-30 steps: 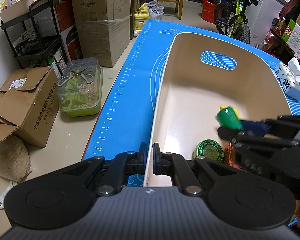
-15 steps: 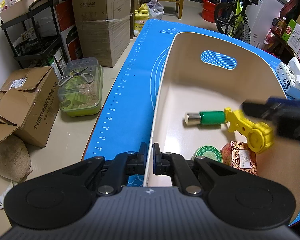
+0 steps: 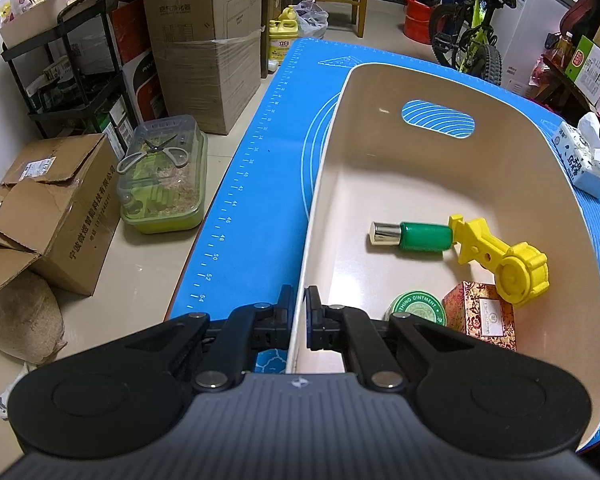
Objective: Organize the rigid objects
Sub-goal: 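Reach the right gripper to the white pill bottle and grasp it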
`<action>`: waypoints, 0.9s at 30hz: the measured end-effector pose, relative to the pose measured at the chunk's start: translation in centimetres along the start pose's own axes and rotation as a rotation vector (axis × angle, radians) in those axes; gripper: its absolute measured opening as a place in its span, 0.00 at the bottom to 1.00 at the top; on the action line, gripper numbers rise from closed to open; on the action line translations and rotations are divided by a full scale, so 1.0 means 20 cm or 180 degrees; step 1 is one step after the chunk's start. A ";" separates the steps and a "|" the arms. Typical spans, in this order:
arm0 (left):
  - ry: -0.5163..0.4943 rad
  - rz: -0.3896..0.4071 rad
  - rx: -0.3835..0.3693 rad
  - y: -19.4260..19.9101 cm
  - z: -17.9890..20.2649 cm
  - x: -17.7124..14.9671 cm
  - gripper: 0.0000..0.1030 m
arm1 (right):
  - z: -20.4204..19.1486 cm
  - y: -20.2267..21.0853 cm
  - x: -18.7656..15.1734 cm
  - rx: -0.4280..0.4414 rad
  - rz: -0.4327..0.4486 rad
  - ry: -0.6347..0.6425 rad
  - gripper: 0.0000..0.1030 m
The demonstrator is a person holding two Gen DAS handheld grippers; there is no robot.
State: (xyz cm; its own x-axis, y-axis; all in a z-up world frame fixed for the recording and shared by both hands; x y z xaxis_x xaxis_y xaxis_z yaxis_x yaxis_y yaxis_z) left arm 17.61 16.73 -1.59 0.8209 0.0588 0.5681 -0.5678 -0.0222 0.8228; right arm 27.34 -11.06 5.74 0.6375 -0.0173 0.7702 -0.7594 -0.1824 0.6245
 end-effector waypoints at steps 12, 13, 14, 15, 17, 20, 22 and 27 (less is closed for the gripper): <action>-0.0012 -0.0015 0.0011 0.00 0.00 0.01 0.08 | 0.39 -0.34 -0.11 -0.0441 -0.0271 -0.0307 0.92; -0.0007 -0.0017 0.0006 0.00 -0.01 0.01 0.08 | 0.41 -0.38 -0.13 -0.0467 -0.0304 -0.0323 0.92; -0.0006 -0.0020 0.0004 -0.01 -0.01 0.01 0.08 | 0.43 -0.41 -0.14 -0.0484 -0.0336 -0.0352 0.92; -0.0006 -0.0020 0.0005 -0.01 0.00 0.01 0.08 | 0.44 -0.44 -0.16 -0.0493 -0.0362 -0.0392 0.92; -0.0008 -0.0021 0.0004 -0.01 0.00 0.01 0.08 | 0.45 -0.50 -0.18 -0.0493 -0.0402 -0.0467 0.93; -0.0002 -0.0027 0.0002 -0.01 0.00 0.01 0.07 | 0.46 -0.58 -0.22 -0.0515 -0.0475 -0.0503 0.92; 0.0005 -0.0030 -0.0004 -0.01 0.00 0.01 0.07 | 0.46 -0.63 -0.26 -0.0539 -0.0530 -0.0514 0.92; 0.0012 -0.0032 -0.0022 -0.01 0.00 0.01 0.07 | 0.43 -0.72 -0.34 -0.0643 -0.0600 -0.0483 0.87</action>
State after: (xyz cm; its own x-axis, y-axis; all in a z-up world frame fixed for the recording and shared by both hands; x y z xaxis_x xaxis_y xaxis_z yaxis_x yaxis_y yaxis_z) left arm 17.86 16.76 -1.73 0.8263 0.0627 0.5597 -0.5600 -0.0147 0.8284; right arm 35.07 -16.71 -9.64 0.7700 -0.1510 0.6199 -0.6268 0.0024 0.7792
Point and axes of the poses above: each gripper's, at about its wrist camera, not at the fingertips, and y roughly against the way its jaws point, z to its right, x to its top, the point moved 2 cm from there along -y, roughly the way its jaws point, and after that the axes turned 3 degrees about -y, right-handed, at the moved point
